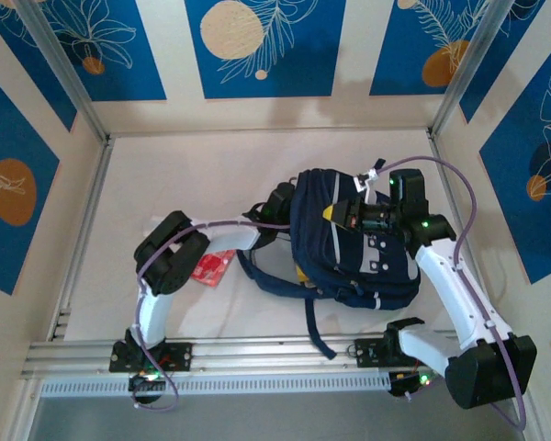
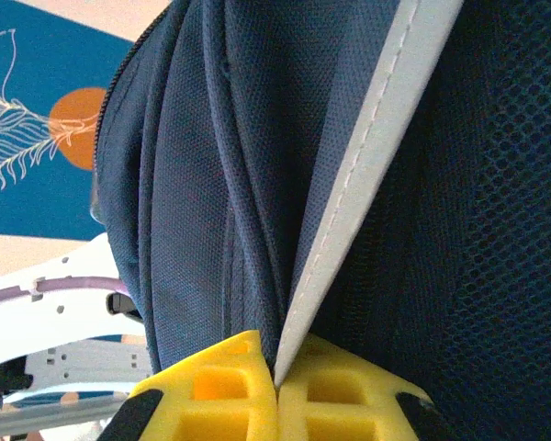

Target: Pack books, pencil case, and school supplies into a backpack

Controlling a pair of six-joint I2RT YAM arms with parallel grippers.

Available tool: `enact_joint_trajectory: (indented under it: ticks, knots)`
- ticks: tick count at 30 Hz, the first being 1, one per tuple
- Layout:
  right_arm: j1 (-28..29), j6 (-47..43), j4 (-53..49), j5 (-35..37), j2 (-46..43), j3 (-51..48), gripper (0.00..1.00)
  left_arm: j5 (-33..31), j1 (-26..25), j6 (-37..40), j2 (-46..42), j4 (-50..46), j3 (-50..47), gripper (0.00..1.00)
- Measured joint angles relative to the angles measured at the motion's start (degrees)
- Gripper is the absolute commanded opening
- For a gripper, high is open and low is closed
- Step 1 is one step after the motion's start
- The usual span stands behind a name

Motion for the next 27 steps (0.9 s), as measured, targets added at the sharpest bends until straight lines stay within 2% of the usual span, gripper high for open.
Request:
enact_joint_trajectory:
  ticks: [4,8,14,18,23,27]
  knots:
    - [-0.3,1.5,1.0,0.9,-0.3,-0.6,0.00,0.9,0.0,-0.3,2.4,-1.4,2.2,0.69]
    - [-0.5,1.6,1.1,1.0,-0.5,-0.6,0.00,1.3,0.1,0.8,1.5,-3.2,2.6,0.77]
    - [-0.8,0.3,-1.0,2.1,-1.5,-0.6,0.00,1.3,2.6,2.5,-7.9,-6.4,-7.1,0.80]
    - [-1.2,-0.3,-1.7,2.8,-2.1,-0.6,0.00,1.7,5.0,2.4,-15.4,-4.9,-15.0,0.81]
    - [-1.4,-0.8,-2.2,3.0,-2.3,-0.6,0.00,2.0,6.4,1.9,-20.3,-2.6,-21.1,0.81]
    - [-1.4,-1.2,-2.8,3.2,-2.3,-0.6,0.00,1.2,7.6,5.3,-24.8,-8.8,-22.9,0.80]
